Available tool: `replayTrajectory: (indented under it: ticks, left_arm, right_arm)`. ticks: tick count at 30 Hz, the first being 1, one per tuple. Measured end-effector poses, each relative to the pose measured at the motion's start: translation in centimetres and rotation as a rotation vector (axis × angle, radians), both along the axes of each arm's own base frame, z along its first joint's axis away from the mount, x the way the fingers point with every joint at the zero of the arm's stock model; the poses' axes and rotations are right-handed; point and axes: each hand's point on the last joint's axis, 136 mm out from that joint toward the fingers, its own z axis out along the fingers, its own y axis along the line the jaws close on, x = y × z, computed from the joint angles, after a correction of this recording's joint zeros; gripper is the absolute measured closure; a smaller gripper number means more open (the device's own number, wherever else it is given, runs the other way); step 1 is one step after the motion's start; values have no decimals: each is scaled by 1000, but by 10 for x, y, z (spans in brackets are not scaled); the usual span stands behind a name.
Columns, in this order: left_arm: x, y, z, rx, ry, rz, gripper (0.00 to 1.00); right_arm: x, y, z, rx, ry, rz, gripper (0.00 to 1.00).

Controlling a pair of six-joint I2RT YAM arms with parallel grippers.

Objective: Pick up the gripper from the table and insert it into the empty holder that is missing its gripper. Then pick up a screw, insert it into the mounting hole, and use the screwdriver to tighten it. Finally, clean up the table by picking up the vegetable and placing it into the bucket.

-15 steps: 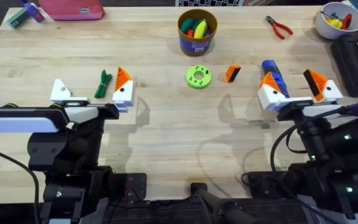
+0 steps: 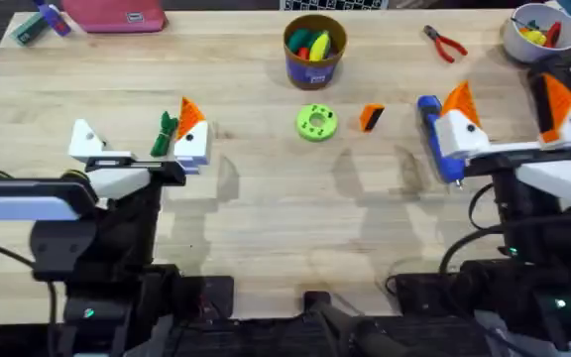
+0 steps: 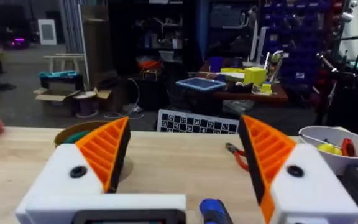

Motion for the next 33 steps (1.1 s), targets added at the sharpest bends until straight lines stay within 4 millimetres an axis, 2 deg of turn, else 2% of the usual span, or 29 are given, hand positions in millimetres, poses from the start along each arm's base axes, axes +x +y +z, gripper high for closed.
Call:
replayTrajectory:
  ticks: [3, 7, 11, 14, 17, 23, 28, 33]
  left_arm:
    - [-6, 0, 13, 0, 34, 2, 15]
    - [-23, 6, 43, 11, 121, 25, 15]
    - [-35, 13, 72, 30, 254, 61, 15]
    - [-35, 18, 82, 33, 402, 82, 16]
    - [-26, 20, 78, 32, 582, 83, 15]
    - [-3, 22, 59, 28, 904, 71, 15]
    - [18, 23, 40, 23, 1070, 64, 15]
    - [34, 24, 11, 20, 1194, 59, 15]
  right_arm:
    - [-2, 0, 8, 0, 12, -1, 8]
    - [-6, 1, 19, -1, 112, 4, 8]
    - [-9, 1, 25, -2, 294, 7, 9]
    - [-8, 1, 23, -1, 457, 8, 8]
    - [-6, 1, 12, -1, 634, 8, 8]
    - [-4, 1, -6, -1, 949, 8, 8]
    - [-2, 1, -21, -1, 1141, 8, 7]
    - [2, 1, -42, -1, 1272, 8, 8]
